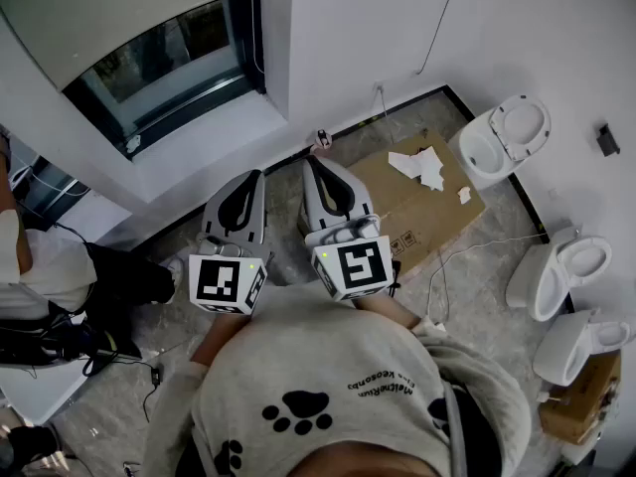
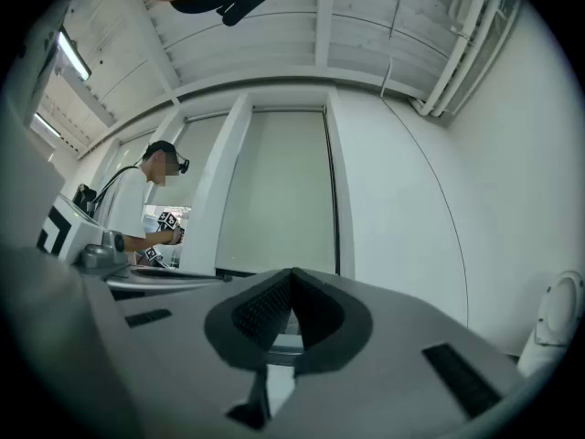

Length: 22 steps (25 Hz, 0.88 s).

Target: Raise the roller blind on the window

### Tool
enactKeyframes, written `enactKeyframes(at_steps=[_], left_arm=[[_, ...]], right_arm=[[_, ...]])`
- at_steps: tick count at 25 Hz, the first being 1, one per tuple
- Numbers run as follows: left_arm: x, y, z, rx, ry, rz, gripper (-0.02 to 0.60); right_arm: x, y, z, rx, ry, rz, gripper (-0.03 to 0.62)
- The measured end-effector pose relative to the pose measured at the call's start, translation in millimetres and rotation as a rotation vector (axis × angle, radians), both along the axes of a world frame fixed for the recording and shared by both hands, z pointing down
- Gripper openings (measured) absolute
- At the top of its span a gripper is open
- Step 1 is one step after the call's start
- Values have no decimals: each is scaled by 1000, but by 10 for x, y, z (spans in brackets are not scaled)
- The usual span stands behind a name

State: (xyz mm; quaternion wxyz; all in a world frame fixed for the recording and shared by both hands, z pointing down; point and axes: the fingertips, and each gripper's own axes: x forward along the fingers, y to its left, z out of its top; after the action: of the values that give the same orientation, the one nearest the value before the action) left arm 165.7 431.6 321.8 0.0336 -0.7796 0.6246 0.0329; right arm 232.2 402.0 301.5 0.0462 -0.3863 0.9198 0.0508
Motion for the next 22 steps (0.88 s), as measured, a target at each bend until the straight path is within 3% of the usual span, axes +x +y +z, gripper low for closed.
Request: enactKeyframes(at_steps=[12, 22], left_arm=[[-152, -434, 96, -23, 19, 41, 8], [-647, -1393, 80, -24, 24, 120, 8]], right_arm=[[-170, -460, 139, -61, -29, 17, 9], [-679, -1359, 123, -64, -22, 71, 9]])
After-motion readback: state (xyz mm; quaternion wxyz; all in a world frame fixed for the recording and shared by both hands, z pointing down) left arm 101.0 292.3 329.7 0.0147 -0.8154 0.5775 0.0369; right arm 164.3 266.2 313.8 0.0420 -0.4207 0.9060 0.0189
